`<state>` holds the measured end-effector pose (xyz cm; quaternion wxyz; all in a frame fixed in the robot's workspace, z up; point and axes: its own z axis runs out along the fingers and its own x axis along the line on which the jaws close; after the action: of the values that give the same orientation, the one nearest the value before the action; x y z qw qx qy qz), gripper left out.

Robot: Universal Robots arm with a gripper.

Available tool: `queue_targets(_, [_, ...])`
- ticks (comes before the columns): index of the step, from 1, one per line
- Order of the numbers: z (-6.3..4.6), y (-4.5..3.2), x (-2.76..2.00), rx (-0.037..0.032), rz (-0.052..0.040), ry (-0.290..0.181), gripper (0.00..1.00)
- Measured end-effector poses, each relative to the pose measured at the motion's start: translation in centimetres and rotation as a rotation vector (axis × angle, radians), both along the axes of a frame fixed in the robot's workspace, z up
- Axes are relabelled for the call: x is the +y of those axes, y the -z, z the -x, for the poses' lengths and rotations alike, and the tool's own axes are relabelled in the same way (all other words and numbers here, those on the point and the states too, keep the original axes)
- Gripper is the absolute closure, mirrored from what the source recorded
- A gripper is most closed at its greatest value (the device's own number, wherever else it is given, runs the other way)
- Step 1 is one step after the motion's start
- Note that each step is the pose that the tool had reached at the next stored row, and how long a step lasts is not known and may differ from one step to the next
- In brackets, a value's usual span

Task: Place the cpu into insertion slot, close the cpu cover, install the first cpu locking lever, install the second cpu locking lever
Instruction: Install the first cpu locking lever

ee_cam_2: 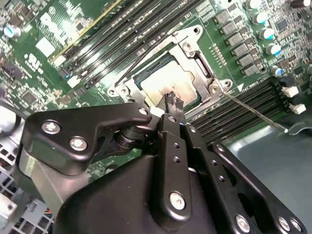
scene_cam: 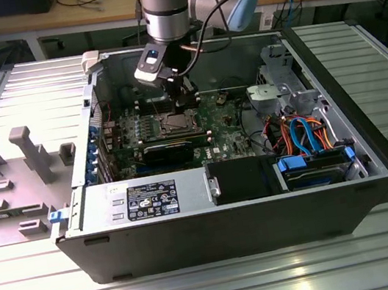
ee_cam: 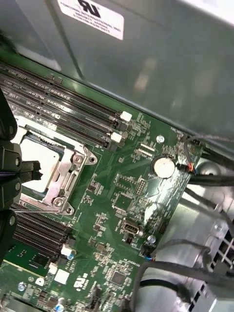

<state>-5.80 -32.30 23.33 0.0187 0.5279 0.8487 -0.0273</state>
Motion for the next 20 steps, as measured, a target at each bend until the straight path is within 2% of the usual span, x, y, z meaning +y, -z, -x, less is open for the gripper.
queue_targets(5, [0.00, -0.02, 0.00, 0.0001, 0.0001, -0.110, 0.89])
queue_targets(14, [0.00, -0.03, 0.00, 0.0001, 0.0002, -0.259, 0.89])
queue_targets(20, [0.00, -0.03, 0.00, 0.0001, 0.0002, -0.289, 0.89])
